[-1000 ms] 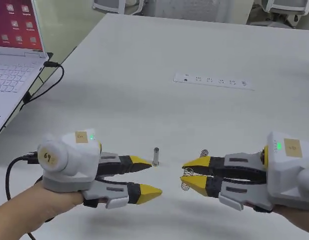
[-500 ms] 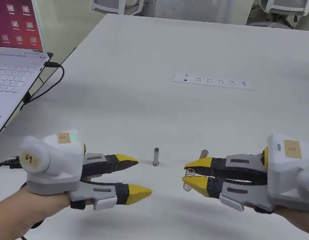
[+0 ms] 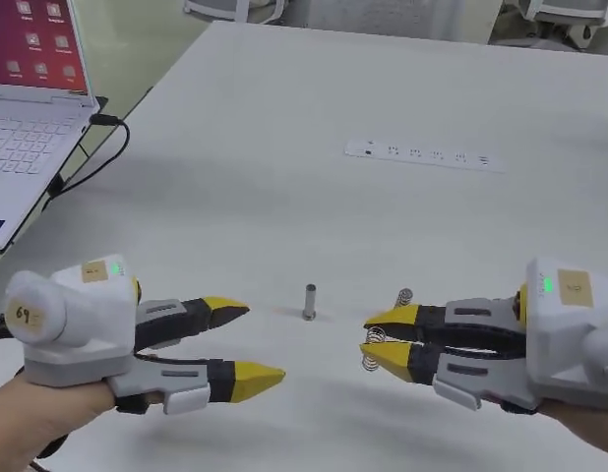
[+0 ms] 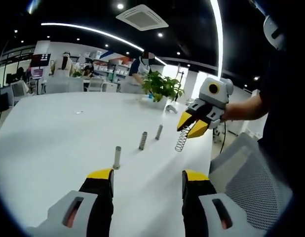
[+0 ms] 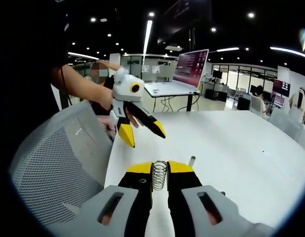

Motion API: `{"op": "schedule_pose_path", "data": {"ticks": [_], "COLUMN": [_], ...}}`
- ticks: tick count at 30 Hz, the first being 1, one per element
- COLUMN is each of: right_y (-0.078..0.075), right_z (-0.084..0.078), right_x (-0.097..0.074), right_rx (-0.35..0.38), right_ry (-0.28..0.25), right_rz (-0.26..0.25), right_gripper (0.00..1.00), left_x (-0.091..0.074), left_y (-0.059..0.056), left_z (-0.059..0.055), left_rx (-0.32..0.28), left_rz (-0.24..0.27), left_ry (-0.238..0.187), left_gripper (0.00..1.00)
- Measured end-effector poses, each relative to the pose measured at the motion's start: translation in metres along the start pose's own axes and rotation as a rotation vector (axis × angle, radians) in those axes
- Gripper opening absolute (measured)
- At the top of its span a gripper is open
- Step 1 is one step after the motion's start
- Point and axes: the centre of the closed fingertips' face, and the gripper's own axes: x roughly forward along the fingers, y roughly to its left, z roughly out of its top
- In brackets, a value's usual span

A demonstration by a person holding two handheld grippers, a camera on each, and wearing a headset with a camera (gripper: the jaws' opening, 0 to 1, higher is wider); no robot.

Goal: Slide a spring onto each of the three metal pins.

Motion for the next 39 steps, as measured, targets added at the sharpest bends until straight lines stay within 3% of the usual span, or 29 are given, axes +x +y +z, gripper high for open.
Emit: {"op": "schedule_pose_path", "data": {"ticks": [7, 12, 23, 30, 39], "right_y": [0.000, 0.000, -0.003, -0.004, -0.014], "right_z": [0.001, 0.003, 0.004, 0.007, 0.010], "right_x": [0.002, 0.003, 0.006, 0.008, 0.012], "right_rx": [0.001, -0.001, -0.001, -0.002, -0.006], "right_ry": [-0.002, -0.004, -0.004, -0.006, -0.012], "right_rz": [0.003, 0.003, 0.000, -0.005, -0.020], "right_gripper": [0.08, 0.08, 0.08, 0.08, 0.08], "left_x": [-0.005, -0.010, -0.015, -0.016, -0.019], "left_y": [0.004, 0.005, 0.010, 0.016, 0.018], "left_z": [-0.002, -0.003, -0.003, -0.006, -0.006], "left_rx": [-0.023, -0.039, 0.015, 0.043, 0.035], "left_rz": [0.037, 0.050, 0.095, 0.100, 0.105], "left_ry": [-0.004, -0.013, -0.035, -0.018, -0.023], "left_gripper": [0.70, 0.78, 0.98, 0.98, 0.98]}}
